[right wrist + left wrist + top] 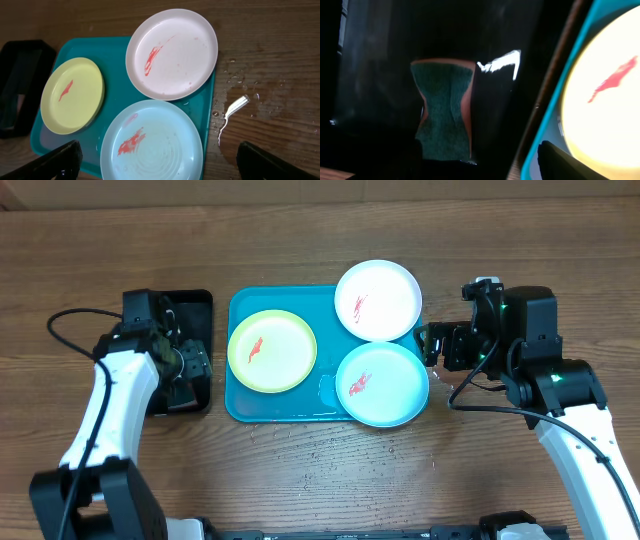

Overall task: Clean dirty plates on tray and stack at the side
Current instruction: 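Grasp the green-orange sponge on the black tray with the left gripper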

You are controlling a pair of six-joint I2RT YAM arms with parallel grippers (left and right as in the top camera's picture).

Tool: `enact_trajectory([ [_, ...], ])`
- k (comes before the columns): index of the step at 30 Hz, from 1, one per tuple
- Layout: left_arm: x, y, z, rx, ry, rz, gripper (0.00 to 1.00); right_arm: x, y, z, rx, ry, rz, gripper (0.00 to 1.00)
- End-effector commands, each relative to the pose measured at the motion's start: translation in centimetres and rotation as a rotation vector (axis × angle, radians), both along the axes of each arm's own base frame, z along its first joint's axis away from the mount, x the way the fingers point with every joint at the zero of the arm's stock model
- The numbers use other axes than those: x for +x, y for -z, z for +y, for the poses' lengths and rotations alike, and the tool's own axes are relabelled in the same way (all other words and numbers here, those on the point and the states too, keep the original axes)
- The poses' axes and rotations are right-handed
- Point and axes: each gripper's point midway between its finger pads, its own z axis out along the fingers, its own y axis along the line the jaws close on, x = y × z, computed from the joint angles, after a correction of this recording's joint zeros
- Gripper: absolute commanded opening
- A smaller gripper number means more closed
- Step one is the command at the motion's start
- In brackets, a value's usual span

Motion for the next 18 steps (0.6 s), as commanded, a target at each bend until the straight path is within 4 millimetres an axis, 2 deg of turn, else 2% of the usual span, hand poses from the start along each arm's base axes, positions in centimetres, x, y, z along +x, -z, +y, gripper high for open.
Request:
enact_trajectory([
  [1,0.5,1.4,0.3,0.019,-0.014,0.038,0.74,0.5,-1.6,0.4,0.002,-0.021,-0.049,1.00],
  [5,0.1,2.9,1.3,0.077,-0.028,0.095,0.72,0.5,-1.6,0.4,0.002,-0.021,-0.049,0.99],
  [10,-0.3,4.6,1.2,0.064,-0.030,0.148,0.70,0.5,-1.6,0.4,0.002,-0.021,-0.049,0.98],
  [16,-0.9,5.8,1.2,0.063,-0.027,0.194,0.57,0.5,-1.6,0.4,0.004,-0.019,-0.047,0.95],
  [18,-1.0,6.3,1.2,0.062,-0.027,0.210,0.56,0.5,-1.6,0.4,0.005,-0.019,-0.046,0.93],
])
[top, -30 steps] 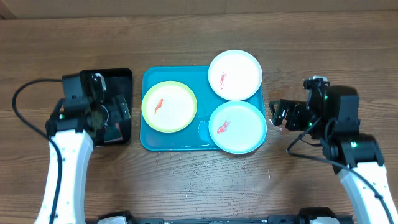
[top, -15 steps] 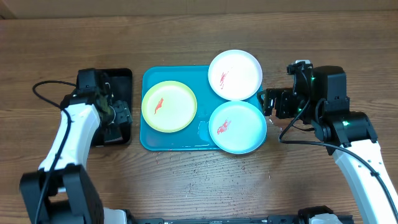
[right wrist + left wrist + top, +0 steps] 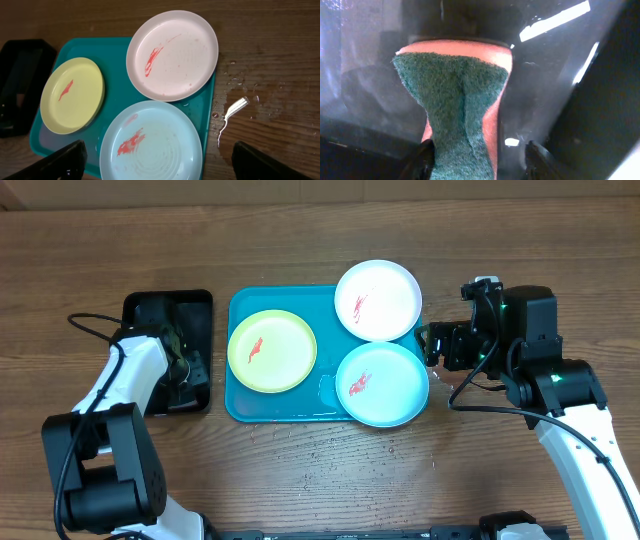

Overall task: Clean dirty plates on tray and stack at the side
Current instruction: 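Grasp the green-orange sponge on the black tray with the left gripper, then move the right gripper to the yellow plate rim and grip it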

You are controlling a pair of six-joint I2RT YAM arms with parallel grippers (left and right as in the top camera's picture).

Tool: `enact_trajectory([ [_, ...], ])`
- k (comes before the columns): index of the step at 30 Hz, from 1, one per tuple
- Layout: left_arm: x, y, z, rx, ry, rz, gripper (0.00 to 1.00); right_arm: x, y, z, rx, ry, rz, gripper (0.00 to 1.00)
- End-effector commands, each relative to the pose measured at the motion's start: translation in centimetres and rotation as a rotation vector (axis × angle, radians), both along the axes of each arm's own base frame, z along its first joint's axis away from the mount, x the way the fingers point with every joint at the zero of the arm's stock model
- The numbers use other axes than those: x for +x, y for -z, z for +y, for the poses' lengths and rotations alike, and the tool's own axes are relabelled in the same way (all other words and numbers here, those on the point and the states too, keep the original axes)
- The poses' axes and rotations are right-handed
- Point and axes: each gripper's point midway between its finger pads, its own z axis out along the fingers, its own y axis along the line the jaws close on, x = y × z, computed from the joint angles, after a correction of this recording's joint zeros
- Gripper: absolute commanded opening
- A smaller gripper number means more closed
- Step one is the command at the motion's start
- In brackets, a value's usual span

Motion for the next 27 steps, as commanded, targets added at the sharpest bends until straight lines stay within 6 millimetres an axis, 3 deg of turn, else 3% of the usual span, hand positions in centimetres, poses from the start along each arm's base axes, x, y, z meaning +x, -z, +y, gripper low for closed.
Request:
enact_trajectory([
  [1,0.1,0.8,-0.1,0.006,-0.011,0.025,0.56,0.4,-1.5,0.4,0.008,-0.012,-0.040,0.91],
  [6,0.3,1.4,0.1,0.013,-0.012,0.032,0.56,0.4,-1.5,0.4,0.008,-0.012,-0.041,0.90],
  [9,0.9,0.8,0.7,0.046,-0.015,0.012,0.50,0.4,-1.5,0.4,0.008,-0.012,-0.041,0.89],
  [13,1.7,0.2,0.9,0.048,-0.017,-0.010,0.50,0.4,-1.5,0.4,0.008,-0.012,-0.041,0.90],
  [16,2.3,-0.3,0.9,0.050,-0.017,-0.027,0.43,0.4,-1.5,0.4,0.008,-0.012,-0.041,0.90],
  [20,1.8,-0.2,0.9,0.047,-0.017,-0.007,0.31,0.4,-1.5,0.4,0.008,-0.012,-0.041,0.89],
  [27,0.2,0.5,0.6,0.040,-0.016,0.050,0.32,0.4,-1.5,0.4,0.008,-0.012,-0.040,0.88],
])
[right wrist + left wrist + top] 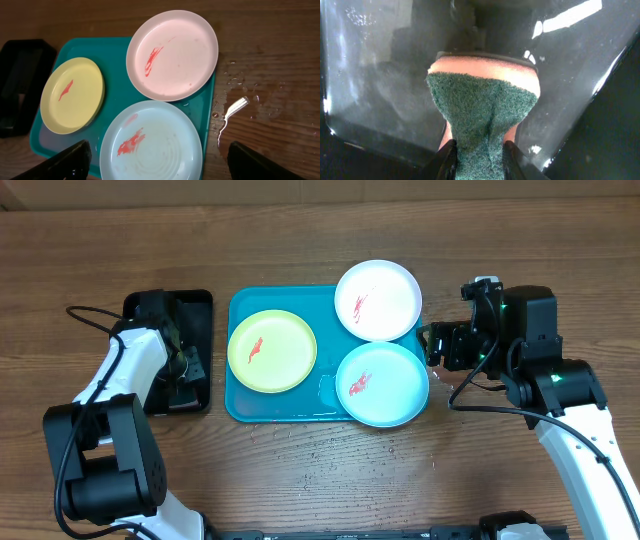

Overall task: Clean dirty plates on tray and stack at the side
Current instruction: 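Move the right gripper to the yellow plate rim and grip it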

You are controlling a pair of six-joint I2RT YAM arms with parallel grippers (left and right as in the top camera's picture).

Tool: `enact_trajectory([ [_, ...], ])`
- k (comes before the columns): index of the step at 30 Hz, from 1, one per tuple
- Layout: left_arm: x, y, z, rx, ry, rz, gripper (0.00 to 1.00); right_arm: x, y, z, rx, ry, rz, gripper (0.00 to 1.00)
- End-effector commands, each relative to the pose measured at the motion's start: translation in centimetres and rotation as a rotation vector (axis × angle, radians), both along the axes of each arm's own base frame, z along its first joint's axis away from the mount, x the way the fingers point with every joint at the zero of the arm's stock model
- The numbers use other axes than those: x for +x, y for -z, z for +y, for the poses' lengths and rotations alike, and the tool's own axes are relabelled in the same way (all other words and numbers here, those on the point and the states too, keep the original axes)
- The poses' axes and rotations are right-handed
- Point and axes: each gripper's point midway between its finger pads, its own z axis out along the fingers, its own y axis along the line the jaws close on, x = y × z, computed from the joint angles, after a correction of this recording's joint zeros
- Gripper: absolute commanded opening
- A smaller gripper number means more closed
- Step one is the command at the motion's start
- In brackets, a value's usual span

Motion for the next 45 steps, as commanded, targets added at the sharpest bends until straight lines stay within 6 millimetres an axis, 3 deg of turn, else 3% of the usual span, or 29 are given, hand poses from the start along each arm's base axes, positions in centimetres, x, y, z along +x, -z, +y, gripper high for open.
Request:
enact_trajectory([
  [1,-0.7,0.9,-0.2,-0.001,-0.004,0.036,0.32,0.4,-1.5,0.4,0.007,-0.012,-0.040,0.88],
  [4,-1.0,1.4,-0.2,0.001,-0.004,0.038,0.30,0.4,-1.5,0.4,0.007,-0.012,-0.041,0.88],
  [9,-0.3,1.4,-0.1,0.006,-0.004,0.007,0.04,0.4,-1.5,0.4,0.013,-0.008,-0.037,0.86],
  [15,2.1,-0.4,-0.6,-0.032,0.000,-0.067,0.04,0.7,-1.3,1.4,0.028,-0.040,-0.037,0.84],
  [20,6.4,-6.8,-1.9,-0.105,0.052,-0.269,0.04,1.1,0.7,5.3,0.022,-0.142,0.003,0.87],
  [24,6.9,-9.6,-2.2,-0.102,0.114,-0.342,0.04,1.6,1.4,7.7,0.012,-0.199,0.047,0.88],
  [30,5.6,-9.5,-2.4,-0.108,0.128,-0.296,0.04,2.3,2.2,11.1,-0.008,-0.273,0.114,0.86],
  [35,5.9,-9.6,-3.5,-0.167,0.156,-0.312,0.04,2.3,4.7,14.2,-0.043,-0.334,0.143,0.84],
  [41,6.5,-10.7,-3.5,-0.157,0.184,-0.361,0.04,3.5,7.7,15.7,-0.068,-0.309,0.167,0.75],
  [45,6.7,-12.2,-3.7,-0.149,0.193,-0.405,0.04,4.5,8.0,16.3,-0.065,-0.295,0.173,0.70],
])
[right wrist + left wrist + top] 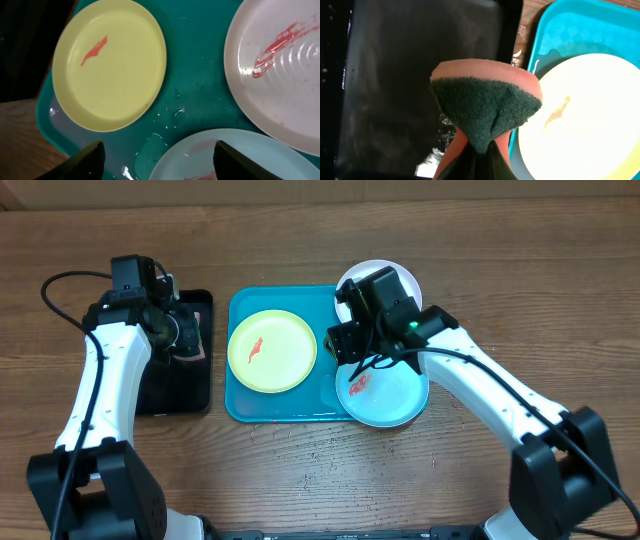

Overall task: Clean dirty plates on tray and stack at the side
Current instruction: 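Move the right gripper to the yellow plate rim and grip it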

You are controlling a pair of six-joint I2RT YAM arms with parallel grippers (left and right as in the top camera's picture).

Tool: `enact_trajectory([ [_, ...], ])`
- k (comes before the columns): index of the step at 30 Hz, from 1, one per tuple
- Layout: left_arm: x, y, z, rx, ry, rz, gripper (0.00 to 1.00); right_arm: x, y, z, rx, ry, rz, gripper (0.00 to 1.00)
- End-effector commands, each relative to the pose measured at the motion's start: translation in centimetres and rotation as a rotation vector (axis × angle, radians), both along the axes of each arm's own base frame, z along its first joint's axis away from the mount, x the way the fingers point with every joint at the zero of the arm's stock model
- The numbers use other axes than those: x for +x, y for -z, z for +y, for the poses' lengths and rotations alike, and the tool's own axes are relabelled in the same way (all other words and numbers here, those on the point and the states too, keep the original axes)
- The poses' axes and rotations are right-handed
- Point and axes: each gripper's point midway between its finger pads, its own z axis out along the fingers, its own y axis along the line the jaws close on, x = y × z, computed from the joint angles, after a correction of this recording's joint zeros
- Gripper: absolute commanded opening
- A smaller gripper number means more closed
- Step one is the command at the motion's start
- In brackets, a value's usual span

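A teal tray point(240, 405) holds a yellow plate point(272, 350), a white plate point(400, 280) and a light blue plate point(395, 395), each with a red smear. My left gripper point(481, 172) is shut on an orange sponge with a green scouring face point(485, 107), held above the black tub point(170, 395), next to the tray's left edge. My right gripper point(155, 157) stands open over the tray, between the yellow plate point(107, 65) and the blue plate point(235, 155), with nothing between its fingers.
The black tub point(410, 75) sits left of the tray on the wooden table point(320, 470). Water drops lie on the tray floor point(195, 95) and on the wood in front of the tray.
My left gripper has lifted the sponge out of the tub to the tray's left edge. My right arm has moved from right of the tray to over its middle, still open.
The sponge first lay in the black tub with my left gripper near it. Then the open fingers stood on either side of it, then shut on it. Now the sponge is held up beside the tray, and my right gripper is over the plates.
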Motion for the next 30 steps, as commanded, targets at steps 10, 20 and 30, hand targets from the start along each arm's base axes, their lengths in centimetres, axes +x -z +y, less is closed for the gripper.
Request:
enact_trajectory([
  [10,1.4,-4.3,-5.3,-0.004,0.159,-0.150,0.04,3.0,-4.1,1.6,-0.013,0.023,0.015,0.79],
  [20,1.7,-4.3,-11.3,-0.020,0.292,-0.175,0.04,2.8,0.0,4.1,0.052,-0.022,0.134,0.73],
  [30,2.0,-2.1,-13.6,-0.053,0.286,-0.129,0.04,3.3,4.4,5.1,0.043,0.065,0.222,0.64],
])
